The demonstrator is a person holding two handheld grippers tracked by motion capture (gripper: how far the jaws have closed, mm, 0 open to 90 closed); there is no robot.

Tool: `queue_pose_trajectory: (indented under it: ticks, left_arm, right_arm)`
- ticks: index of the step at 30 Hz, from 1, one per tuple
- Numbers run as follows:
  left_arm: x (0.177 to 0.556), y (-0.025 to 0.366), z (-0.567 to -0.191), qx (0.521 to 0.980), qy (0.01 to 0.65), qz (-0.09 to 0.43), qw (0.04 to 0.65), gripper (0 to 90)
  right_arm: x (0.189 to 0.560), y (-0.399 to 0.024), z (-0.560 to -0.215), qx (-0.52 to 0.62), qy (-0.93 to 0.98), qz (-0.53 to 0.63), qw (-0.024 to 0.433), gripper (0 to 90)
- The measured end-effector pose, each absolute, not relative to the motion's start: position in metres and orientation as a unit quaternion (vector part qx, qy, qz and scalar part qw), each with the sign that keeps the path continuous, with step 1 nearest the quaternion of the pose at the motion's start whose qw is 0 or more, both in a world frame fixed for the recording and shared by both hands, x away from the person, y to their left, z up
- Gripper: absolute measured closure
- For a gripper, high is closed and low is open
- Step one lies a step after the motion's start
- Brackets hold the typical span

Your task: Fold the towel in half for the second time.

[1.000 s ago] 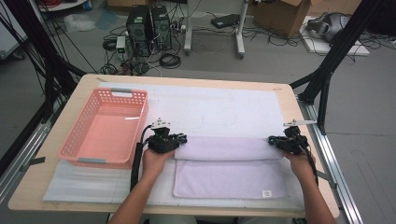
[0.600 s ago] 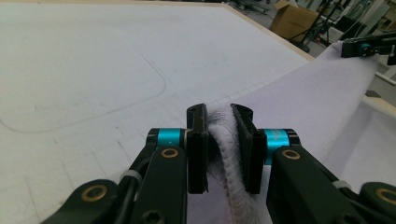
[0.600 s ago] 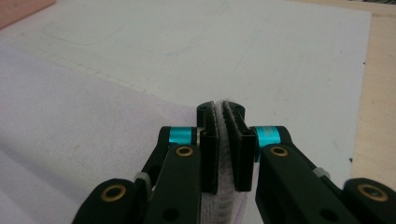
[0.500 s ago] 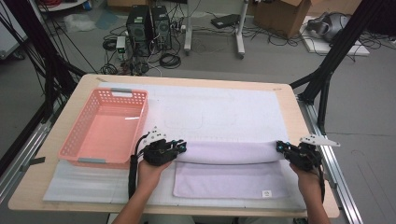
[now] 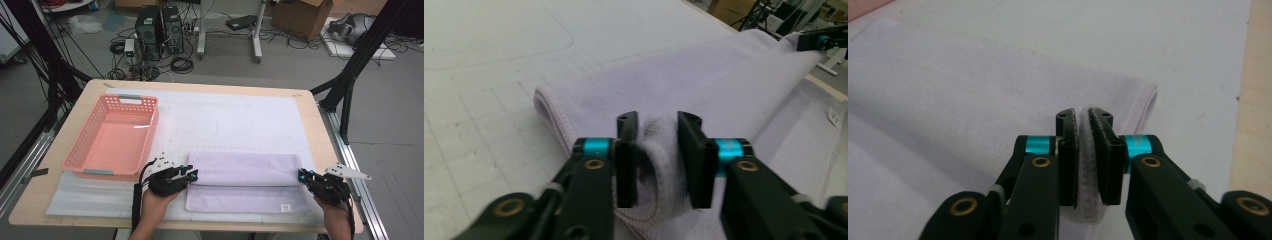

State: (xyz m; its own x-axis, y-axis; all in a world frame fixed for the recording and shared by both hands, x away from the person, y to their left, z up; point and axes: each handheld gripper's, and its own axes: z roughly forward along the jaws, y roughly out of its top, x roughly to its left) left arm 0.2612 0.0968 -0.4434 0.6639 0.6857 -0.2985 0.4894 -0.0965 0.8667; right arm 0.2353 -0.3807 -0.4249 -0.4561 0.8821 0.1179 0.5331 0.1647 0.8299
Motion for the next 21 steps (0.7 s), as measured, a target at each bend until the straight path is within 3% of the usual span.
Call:
queue_pose_trajectory:
  ticks: [4,9,11,12,15,16,21]
  left_arm:
    - [0.259,0.1,-0.443,0.735,0.4,0.092,0.54,44.7]
    - [0.259,0.095,-0.447,0.747,0.395,0.084,0.528,44.7]
    - [0.259,0.091,-0.45,0.757,0.39,0.077,0.518,51.0]
    - [0.259,0.089,-0.452,0.763,0.388,0.077,0.511,56.1]
    - [0.255,0.085,-0.451,0.768,0.378,0.084,0.511,79.3]
    - [0.254,0.085,-0.451,0.77,0.375,0.087,0.508,80.3]
    - [0.248,0.088,-0.448,0.763,0.374,0.087,0.52,81.1]
  right_arm:
    - [0.228,-0.385,-0.422,0.491,0.724,0.44,0.204,60.9]
    - [0.225,-0.383,-0.416,0.489,0.717,0.45,0.209,50.7]
    - [0.229,-0.38,-0.42,0.486,0.723,0.444,0.209,50.1]
    - [0.231,-0.378,-0.423,0.486,0.728,0.436,0.208,53.5]
    - [0.236,-0.373,-0.43,0.489,0.747,0.402,0.201,77.6]
    - [0.236,-0.374,-0.43,0.488,0.749,0.401,0.2,85.7]
    - [0.228,-0.381,-0.426,0.482,0.747,0.413,0.199,87.3]
